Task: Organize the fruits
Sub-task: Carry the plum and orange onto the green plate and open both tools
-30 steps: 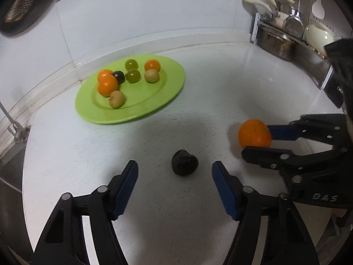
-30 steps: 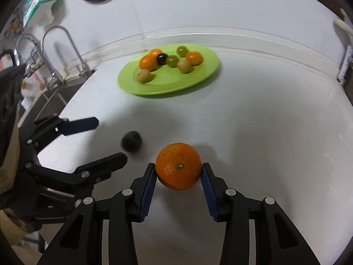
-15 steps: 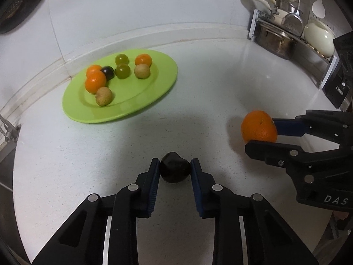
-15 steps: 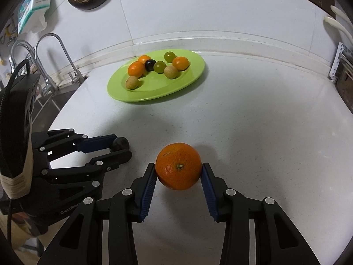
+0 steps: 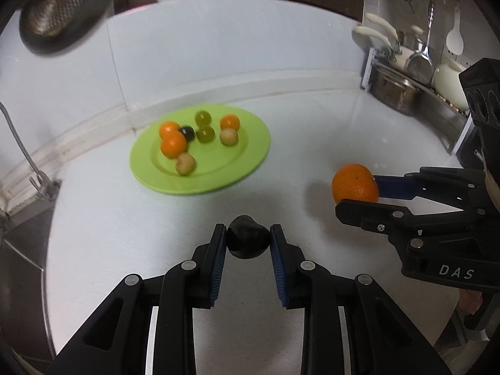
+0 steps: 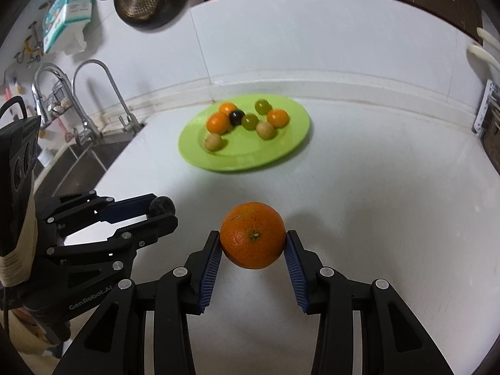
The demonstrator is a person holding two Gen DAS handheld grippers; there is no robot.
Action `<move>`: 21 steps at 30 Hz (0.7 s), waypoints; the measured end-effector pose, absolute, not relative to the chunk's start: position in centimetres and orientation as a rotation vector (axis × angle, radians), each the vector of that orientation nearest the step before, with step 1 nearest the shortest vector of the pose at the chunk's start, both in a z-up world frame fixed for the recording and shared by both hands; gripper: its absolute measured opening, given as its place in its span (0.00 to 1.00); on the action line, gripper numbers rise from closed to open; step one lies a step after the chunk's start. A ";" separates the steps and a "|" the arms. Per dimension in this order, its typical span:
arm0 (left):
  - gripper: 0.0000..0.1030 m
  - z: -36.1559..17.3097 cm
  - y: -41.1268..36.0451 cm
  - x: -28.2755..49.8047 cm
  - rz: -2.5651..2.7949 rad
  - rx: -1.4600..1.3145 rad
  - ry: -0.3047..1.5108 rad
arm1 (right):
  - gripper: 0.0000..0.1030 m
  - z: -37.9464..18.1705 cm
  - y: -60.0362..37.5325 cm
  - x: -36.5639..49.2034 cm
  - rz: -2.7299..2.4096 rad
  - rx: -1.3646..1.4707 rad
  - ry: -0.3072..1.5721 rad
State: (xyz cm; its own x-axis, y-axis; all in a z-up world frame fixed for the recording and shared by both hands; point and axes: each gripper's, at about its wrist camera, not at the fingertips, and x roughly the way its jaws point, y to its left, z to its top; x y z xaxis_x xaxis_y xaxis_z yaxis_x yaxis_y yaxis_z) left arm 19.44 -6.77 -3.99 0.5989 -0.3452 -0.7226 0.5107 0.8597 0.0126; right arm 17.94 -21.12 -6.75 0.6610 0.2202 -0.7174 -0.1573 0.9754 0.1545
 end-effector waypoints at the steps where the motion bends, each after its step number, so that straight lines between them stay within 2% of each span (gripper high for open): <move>1: 0.28 -3.6 -6.7 19.4 -0.498 0.227 0.773 | 0.41 -6.4 -21.0 18.0 0.217 0.079 0.813; 21: 0.28 1.3 -5.4 23.8 -0.450 0.207 0.631 | 0.41 -0.8 -19.8 21.4 0.241 0.041 0.654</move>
